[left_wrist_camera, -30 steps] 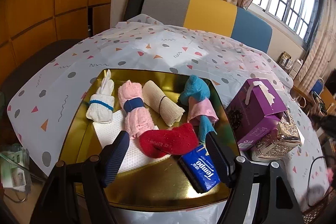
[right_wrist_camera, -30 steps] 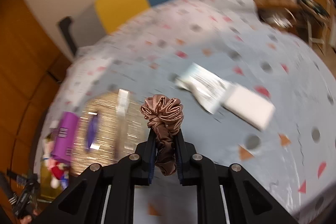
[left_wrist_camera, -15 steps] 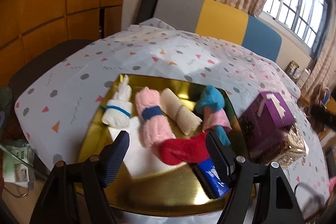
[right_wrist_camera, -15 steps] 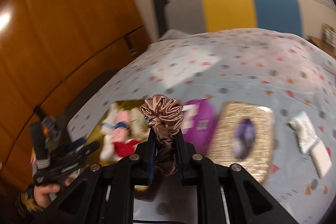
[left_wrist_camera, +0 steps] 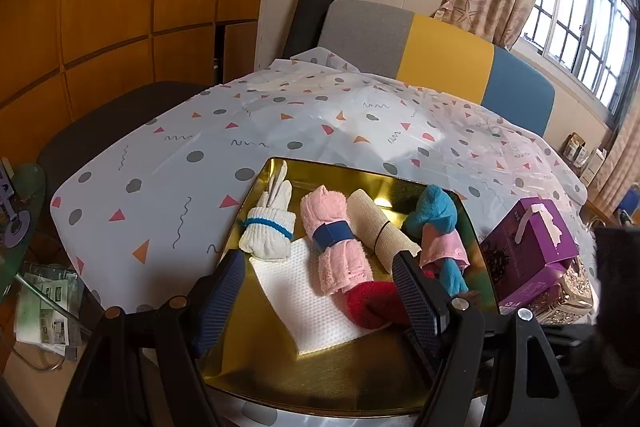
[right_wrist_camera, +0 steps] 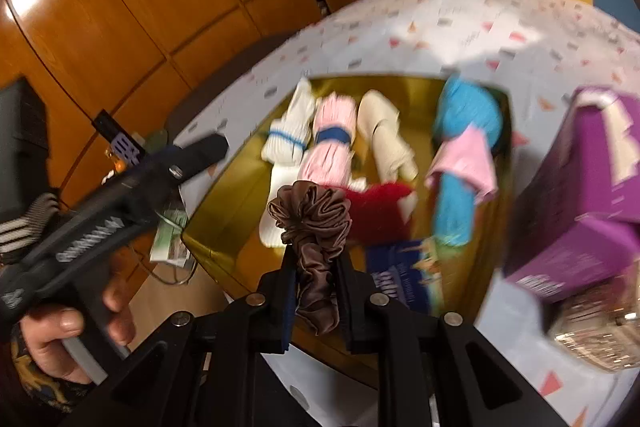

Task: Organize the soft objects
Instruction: 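Carry the brown scrunchie to the gold tray and open the right gripper, then move the right gripper to the white foam block and close on it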

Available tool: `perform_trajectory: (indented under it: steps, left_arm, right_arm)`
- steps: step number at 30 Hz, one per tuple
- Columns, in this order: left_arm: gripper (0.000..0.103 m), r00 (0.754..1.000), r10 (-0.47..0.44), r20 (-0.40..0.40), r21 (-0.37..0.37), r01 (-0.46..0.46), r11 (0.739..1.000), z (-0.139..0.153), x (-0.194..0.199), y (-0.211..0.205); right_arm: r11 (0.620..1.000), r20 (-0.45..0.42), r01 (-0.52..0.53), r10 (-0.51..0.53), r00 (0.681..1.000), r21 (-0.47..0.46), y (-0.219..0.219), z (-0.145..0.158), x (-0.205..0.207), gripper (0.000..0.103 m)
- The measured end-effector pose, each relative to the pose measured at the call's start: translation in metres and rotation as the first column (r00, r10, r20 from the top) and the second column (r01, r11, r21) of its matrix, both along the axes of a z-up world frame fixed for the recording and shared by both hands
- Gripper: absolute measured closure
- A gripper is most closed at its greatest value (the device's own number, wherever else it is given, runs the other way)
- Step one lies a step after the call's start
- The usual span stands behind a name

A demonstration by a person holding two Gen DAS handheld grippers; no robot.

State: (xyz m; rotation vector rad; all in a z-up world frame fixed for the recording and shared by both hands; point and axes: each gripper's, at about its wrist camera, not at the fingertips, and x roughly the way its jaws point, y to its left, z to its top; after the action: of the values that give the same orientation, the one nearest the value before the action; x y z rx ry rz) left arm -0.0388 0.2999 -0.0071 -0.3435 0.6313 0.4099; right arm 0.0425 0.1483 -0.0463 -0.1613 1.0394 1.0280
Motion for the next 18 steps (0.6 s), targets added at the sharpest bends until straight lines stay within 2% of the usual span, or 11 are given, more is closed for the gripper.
perform_trajectory:
  steps: [3, 5, 9, 14, 18]
  left_arm:
    - [0.026, 1.000, -0.001, 0.002, -0.006, 0.001, 1.000, -0.001, -0.001, 0.000]
    - [0.026, 1.000, -0.001, 0.003, -0.009, 0.001, 1.000, -0.001, -0.001, 0.001]
    - [0.026, 1.000, -0.005, -0.001, -0.007, 0.005, 1.000, -0.002, 0.000, 0.000]
    - [0.026, 1.000, -0.012, 0.001, -0.007, 0.012, 1.000, -0.001, -0.001, -0.004]
    - [0.026, 1.000, -0.022, 0.007, -0.004, 0.022, 1.000, 0.000, -0.001, -0.009]
  right_arm:
    - [1.000, -0.018, -0.007, 0.006, 1.000, -0.031, 0.009, -0.014, -0.005, 0.079]
    - [0.998, -0.059, 0.004, -0.008, 0.998, -0.065, 0.015, -0.028, -0.003, 0.070]
    - [0.998, -0.081, 0.022, -0.027, 0.996, -0.055, 0.013, -0.036, -0.002, 0.060]
    - [0.998, -0.058, 0.055, -0.057, 0.997, -0.038, 0.004, -0.025, -0.002, 0.060]
    - [0.996, 0.013, 0.086, -0.085, 0.996, -0.030, -0.010, -0.006, -0.007, 0.060]
